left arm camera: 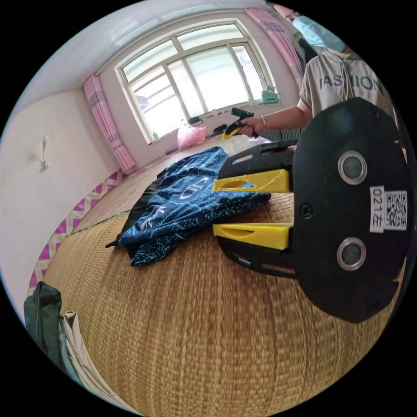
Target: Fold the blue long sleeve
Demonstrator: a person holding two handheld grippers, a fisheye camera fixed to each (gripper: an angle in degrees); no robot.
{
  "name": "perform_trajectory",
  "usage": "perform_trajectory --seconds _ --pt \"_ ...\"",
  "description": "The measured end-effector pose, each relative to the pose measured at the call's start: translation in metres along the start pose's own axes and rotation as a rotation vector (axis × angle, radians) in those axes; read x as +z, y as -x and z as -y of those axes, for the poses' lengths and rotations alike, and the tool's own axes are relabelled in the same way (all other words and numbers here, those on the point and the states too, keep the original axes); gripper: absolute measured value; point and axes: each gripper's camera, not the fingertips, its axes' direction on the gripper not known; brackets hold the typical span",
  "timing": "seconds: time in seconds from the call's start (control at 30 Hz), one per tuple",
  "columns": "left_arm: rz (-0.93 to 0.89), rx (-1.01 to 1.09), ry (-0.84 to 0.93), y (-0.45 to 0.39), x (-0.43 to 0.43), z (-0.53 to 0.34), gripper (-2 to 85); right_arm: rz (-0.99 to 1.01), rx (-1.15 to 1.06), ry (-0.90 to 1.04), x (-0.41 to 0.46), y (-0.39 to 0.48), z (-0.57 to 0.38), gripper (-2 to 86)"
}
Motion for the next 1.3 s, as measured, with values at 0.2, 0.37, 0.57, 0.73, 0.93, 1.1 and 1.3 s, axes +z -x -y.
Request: perform_trajectory --seconds 0.2,0.37,0.57,0.73,0.93,1.1,1.3 --pt "0.009 -0.027 0.081 0.006 0.003 0.048 8.4 -0.075 -0.224 0.079 0.027 0.008 0.040 9.2" --pt "-0.042 -0.042 0.115 0.029 -0.011 0.091 9.1 0.030 -0.154 0.230 0.128 -0.035 0.126 11.5" --pt "-0.083 -0.097 0.082 0.063 -0.021 0.122 3.2 0.136 0.042 0.396 0.240 -0.110 0.176 6.8" --pt "-0.137 -0.145 0.046 0.077 -0.007 0.157 -0.2 0.234 0.066 0.444 0.275 -0.139 0.183 3.7" --pt "-0.076 -0.142 -0.005 0.072 0.020 0.221 -0.4 0.149 0.093 0.334 0.253 -0.164 0.220 3.4" --pt "-0.042 -0.085 0.017 0.065 0.013 0.221 2.1 0.068 0.093 0.350 0.238 -0.169 0.209 4.8" --pt "0.095 0.166 -0.091 0.033 -0.038 0.245 9.8 -0.102 -0.101 0.216 0.175 -0.109 0.220 9.3"
